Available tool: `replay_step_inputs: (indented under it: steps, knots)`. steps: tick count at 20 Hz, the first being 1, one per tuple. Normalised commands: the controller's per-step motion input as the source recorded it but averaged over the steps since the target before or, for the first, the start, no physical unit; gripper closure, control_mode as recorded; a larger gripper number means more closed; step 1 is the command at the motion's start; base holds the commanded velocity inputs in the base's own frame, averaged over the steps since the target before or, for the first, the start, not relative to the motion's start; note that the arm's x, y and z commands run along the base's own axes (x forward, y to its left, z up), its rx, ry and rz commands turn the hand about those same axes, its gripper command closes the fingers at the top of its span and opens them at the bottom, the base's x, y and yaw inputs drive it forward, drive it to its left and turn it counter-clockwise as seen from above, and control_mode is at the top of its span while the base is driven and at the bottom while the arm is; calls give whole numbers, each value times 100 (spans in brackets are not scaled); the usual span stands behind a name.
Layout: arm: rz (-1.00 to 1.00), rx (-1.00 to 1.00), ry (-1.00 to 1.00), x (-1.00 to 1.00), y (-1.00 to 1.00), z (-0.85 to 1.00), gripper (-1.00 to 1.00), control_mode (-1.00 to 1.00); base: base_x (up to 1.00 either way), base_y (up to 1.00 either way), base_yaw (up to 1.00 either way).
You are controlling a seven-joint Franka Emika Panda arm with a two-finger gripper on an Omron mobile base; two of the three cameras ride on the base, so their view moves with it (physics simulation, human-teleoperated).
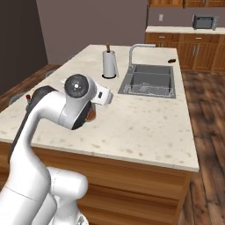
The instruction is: Open the cabinet directly in front. Then move the liquor and the cup to the dining counter with the jar on it.
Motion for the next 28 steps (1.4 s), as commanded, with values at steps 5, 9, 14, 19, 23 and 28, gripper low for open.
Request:
replay_step_inputs:
  steps: [5, 9, 14, 19, 23, 28]
  knots:
    - [8, 0, 0, 74, -6, -60, 100, -100, 0, 0, 0]
    - [6, 0, 13, 82, -5, -46, 100, -100, 0, 0, 0]
    - [2, 0, 23, 90, 0, -45, 100, -100, 0, 0, 0]
    - [4, 0, 13, 37, 0, -21, 100, -100, 0, 0, 0]
    - [0, -1, 1, 5, 0, -25, 100, -100, 0, 0, 0]
    - [0, -2, 14, 15, 0, -69, 100, -100, 0, 0, 0]
